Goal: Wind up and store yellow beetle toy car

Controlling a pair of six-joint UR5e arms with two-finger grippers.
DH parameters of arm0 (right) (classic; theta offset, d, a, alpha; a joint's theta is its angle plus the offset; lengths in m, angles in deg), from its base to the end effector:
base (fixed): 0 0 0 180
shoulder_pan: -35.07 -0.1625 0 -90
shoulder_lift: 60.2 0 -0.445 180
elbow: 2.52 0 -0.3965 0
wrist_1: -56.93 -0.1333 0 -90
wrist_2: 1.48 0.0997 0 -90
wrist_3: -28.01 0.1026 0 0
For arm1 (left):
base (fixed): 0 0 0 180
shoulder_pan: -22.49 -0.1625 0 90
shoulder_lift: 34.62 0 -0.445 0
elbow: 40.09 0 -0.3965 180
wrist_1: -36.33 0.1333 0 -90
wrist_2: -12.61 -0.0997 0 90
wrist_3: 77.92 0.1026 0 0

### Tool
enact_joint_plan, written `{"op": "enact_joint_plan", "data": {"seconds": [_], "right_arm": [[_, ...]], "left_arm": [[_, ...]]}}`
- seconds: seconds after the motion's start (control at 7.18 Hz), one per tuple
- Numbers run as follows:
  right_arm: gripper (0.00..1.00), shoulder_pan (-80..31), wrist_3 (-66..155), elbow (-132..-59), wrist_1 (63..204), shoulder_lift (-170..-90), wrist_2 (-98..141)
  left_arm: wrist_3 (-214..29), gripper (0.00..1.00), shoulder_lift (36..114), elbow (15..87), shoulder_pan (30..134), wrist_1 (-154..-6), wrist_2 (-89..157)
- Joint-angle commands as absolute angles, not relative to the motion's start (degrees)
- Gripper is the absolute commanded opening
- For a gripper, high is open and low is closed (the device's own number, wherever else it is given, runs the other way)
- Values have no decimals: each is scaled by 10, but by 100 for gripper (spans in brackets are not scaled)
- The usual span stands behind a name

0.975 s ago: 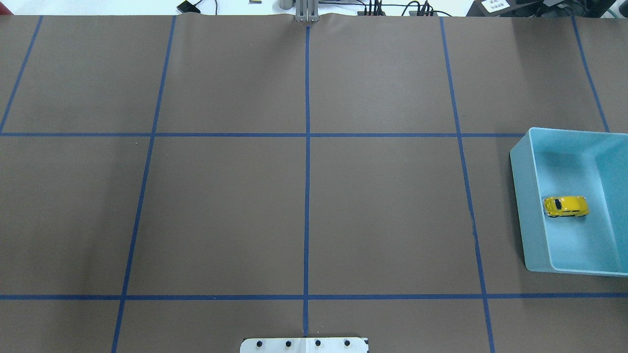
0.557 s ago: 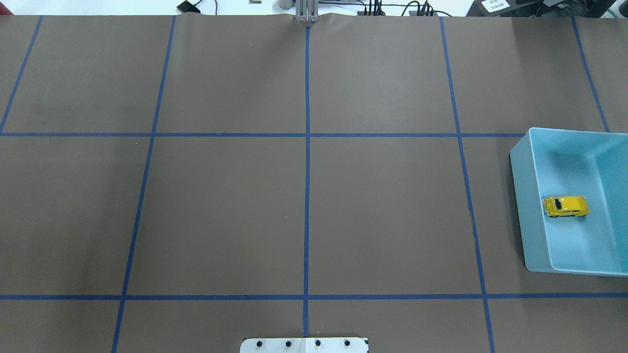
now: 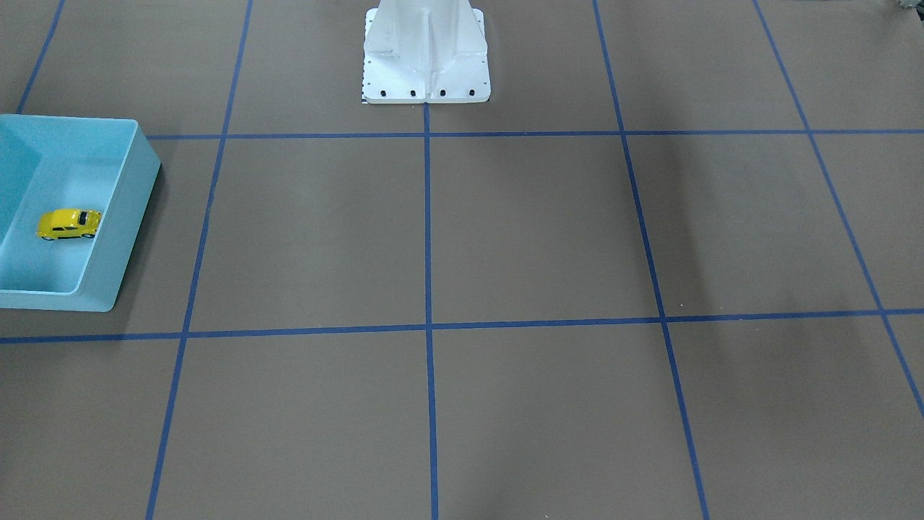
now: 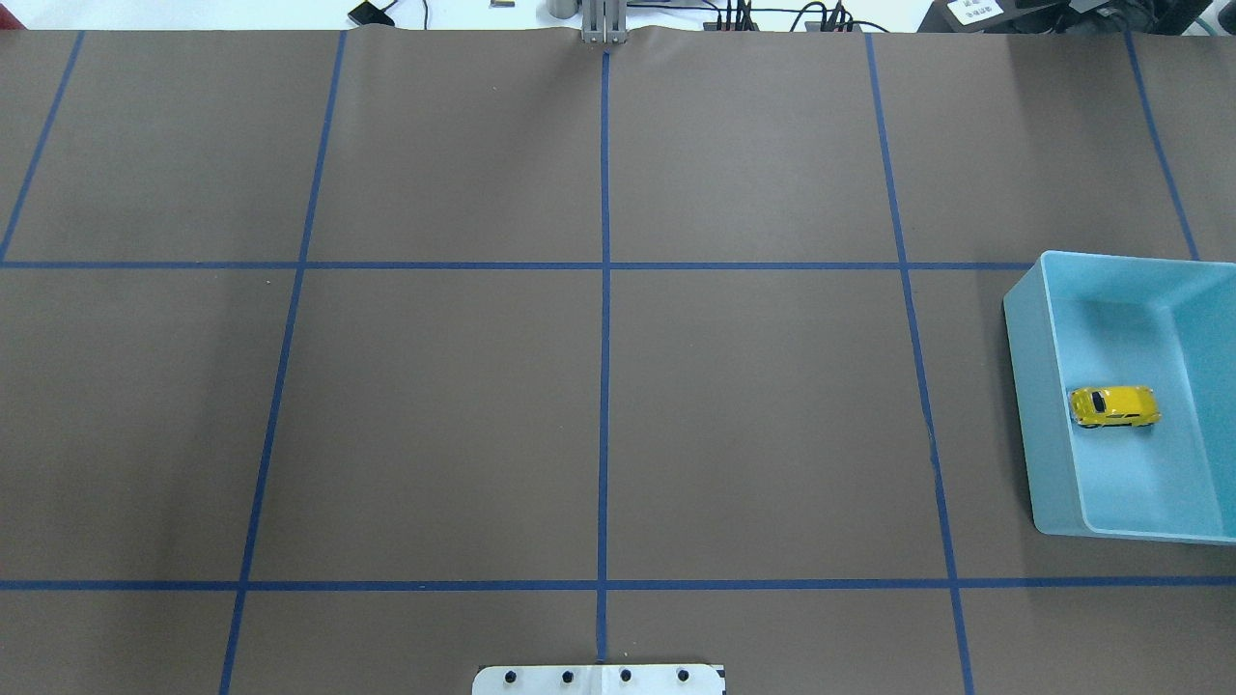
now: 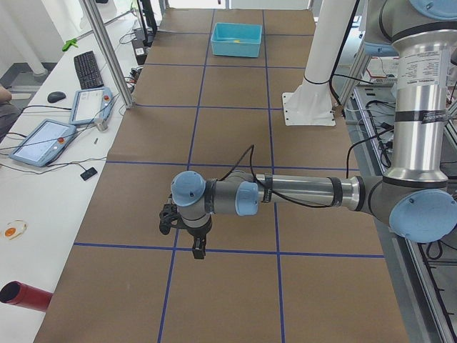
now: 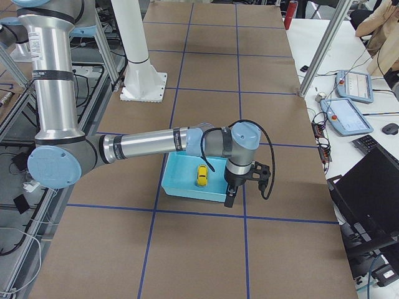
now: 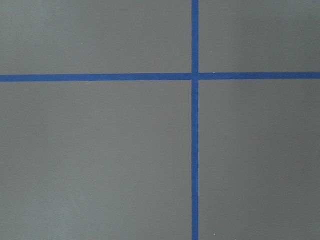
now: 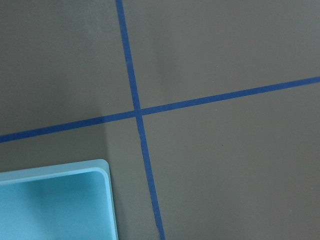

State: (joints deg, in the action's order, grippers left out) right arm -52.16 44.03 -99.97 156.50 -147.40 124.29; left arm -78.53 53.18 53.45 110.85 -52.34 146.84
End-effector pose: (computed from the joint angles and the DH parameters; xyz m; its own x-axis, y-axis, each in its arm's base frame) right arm 0.0485 -0.5155 0.6185 0.7920 0.2313 0.5651 -0.1771 0.9727 -0.1499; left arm -0.0480 -0.4806 0.6714 0.7165 0.0100 -0.6975 -0.0210 0.9998 -0.0073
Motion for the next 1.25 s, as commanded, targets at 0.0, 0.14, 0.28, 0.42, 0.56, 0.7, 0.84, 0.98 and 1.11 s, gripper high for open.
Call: {"op": "enact_joint_plan", "data": {"seconds": [0.0, 0.14, 0.28, 0.42, 0.56, 0.7, 0.84, 0.98, 1.11], "right_arm": [[100, -499, 444, -996, 1563, -1476, 1238], [100, -484, 445, -996, 1563, -1475, 1237], [100, -482, 446, -997, 1563, -1475, 1238], [100, -482, 447, -1001, 1563, -1469, 1240], [100, -482, 445, -996, 1554, -1468, 1239], [100, -482, 447, -977, 1498, -1473, 1239], [100, -482, 446, -975, 1480, -1479, 1242], [100, -482, 450, -976, 1479, -1481, 1244], [100, -482, 448, -978, 1478, -1480, 1247]], "left_arm": [[-785, 100, 532, 534, 1106, -523, 1469], [-785, 100, 532, 534, 1106, -523, 1469], [-785, 100, 532, 534, 1106, -524, 1469], [-785, 100, 532, 534, 1106, -524, 1469], [-785, 100, 532, 534, 1106, -523, 1468], [-785, 100, 532, 534, 1106, -523, 1469], [-785, 100, 532, 534, 1106, -523, 1469], [-785, 100, 532, 534, 1106, -523, 1469], [-785, 100, 532, 534, 1106, -523, 1469]]}}
